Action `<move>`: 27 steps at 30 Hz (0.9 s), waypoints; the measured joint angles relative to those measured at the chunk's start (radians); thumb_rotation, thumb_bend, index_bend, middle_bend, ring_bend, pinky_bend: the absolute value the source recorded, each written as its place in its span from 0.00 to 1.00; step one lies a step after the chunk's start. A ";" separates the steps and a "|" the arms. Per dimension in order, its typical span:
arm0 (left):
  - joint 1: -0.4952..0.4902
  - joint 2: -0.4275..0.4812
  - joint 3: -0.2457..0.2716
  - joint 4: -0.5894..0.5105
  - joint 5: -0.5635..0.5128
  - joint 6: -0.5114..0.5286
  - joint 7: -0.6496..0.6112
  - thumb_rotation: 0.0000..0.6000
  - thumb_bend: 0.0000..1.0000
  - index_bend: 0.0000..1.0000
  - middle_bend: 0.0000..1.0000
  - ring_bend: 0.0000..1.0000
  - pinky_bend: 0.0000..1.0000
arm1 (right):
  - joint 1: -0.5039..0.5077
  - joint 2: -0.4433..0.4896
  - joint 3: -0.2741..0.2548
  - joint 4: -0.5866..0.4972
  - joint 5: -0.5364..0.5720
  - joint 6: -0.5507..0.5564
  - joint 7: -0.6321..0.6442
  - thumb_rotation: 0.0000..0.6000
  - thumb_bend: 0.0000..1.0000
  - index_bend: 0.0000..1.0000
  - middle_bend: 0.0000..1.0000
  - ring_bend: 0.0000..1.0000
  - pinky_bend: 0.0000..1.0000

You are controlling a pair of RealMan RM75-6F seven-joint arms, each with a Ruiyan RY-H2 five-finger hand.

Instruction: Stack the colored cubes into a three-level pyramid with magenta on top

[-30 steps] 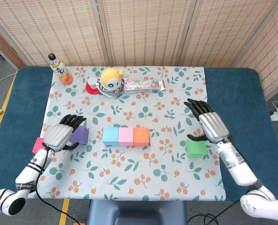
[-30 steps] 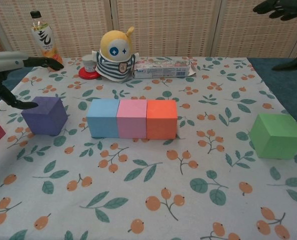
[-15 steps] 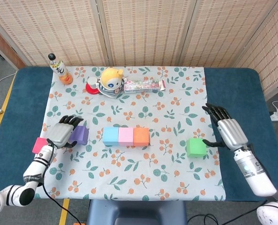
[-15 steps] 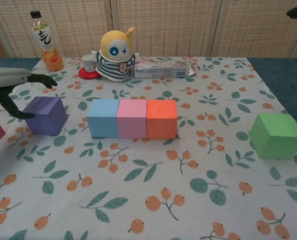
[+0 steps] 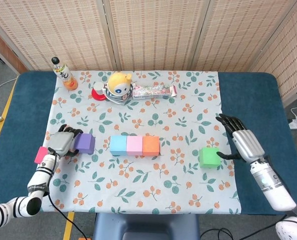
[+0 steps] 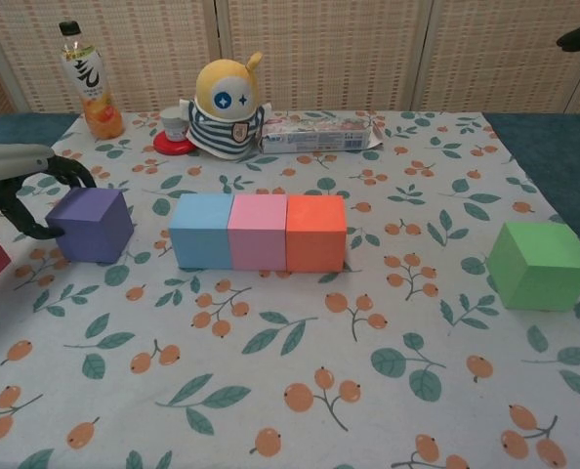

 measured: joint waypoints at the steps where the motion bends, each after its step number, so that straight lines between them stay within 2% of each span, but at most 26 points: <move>1: 0.000 0.000 -0.004 -0.001 0.012 0.003 -0.010 1.00 0.32 0.39 0.47 0.30 0.02 | -0.002 0.001 0.001 0.000 0.000 0.003 0.002 1.00 0.05 0.00 0.00 0.00 0.00; 6: -0.004 0.033 -0.028 -0.048 0.033 0.015 -0.030 1.00 0.32 0.38 0.48 0.31 0.02 | -0.012 0.009 0.006 -0.006 -0.001 0.017 0.005 1.00 0.05 0.00 0.00 0.00 0.00; 14: -0.046 0.135 -0.101 -0.248 -0.007 0.028 -0.011 1.00 0.32 0.37 0.48 0.32 0.03 | -0.031 0.022 0.008 -0.022 -0.007 0.039 0.003 1.00 0.05 0.00 0.00 0.00 0.00; 20: -0.124 0.144 -0.135 -0.334 -0.168 0.062 0.119 1.00 0.32 0.37 0.48 0.33 0.05 | -0.046 0.033 0.006 -0.028 -0.010 0.051 0.004 1.00 0.05 0.00 0.00 0.00 0.00; 27: -0.243 0.086 -0.151 -0.395 -0.406 0.150 0.296 1.00 0.32 0.36 0.48 0.34 0.09 | -0.061 0.041 0.001 -0.022 -0.015 0.056 0.024 1.00 0.05 0.00 0.00 0.00 0.00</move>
